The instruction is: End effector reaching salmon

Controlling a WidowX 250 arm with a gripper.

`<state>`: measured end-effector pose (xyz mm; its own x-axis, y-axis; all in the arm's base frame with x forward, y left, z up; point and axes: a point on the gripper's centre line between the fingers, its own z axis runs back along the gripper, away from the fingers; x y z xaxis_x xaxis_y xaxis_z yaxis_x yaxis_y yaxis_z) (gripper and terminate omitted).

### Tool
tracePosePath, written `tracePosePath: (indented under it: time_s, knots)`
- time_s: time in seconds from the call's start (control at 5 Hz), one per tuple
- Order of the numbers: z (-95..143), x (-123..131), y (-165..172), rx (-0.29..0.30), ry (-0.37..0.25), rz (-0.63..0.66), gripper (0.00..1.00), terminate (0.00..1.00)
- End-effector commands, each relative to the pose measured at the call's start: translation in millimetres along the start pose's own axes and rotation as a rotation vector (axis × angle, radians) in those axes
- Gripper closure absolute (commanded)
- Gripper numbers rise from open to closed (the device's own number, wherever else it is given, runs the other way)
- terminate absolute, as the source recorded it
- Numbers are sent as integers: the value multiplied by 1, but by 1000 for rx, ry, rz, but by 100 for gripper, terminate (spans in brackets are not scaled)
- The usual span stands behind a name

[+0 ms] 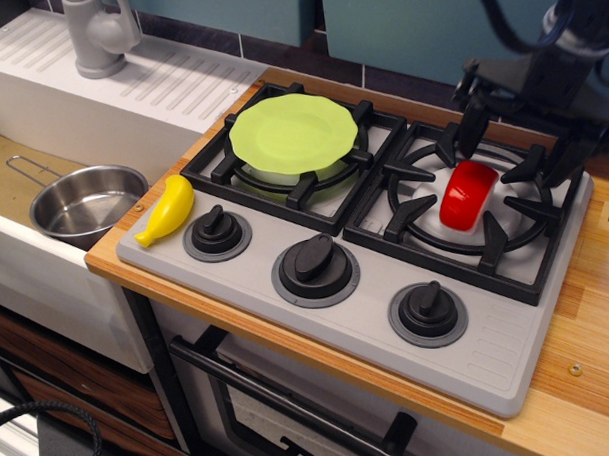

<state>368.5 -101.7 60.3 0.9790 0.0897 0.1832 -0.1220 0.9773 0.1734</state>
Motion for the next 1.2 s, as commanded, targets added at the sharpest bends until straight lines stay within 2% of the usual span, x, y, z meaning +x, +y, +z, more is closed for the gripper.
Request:
tracePosePath:
  time_s: [0.0, 0.4, 0.8, 1.0]
  knots:
    - [12, 8, 8, -24, -74, -20, 0, 0]
    - [11, 7, 7, -34, -63, -18, 0, 0]
    - [4, 3, 12, -20, -68, -30, 0, 0]
    - [0, 1, 16, -8, -71, -37, 0, 100]
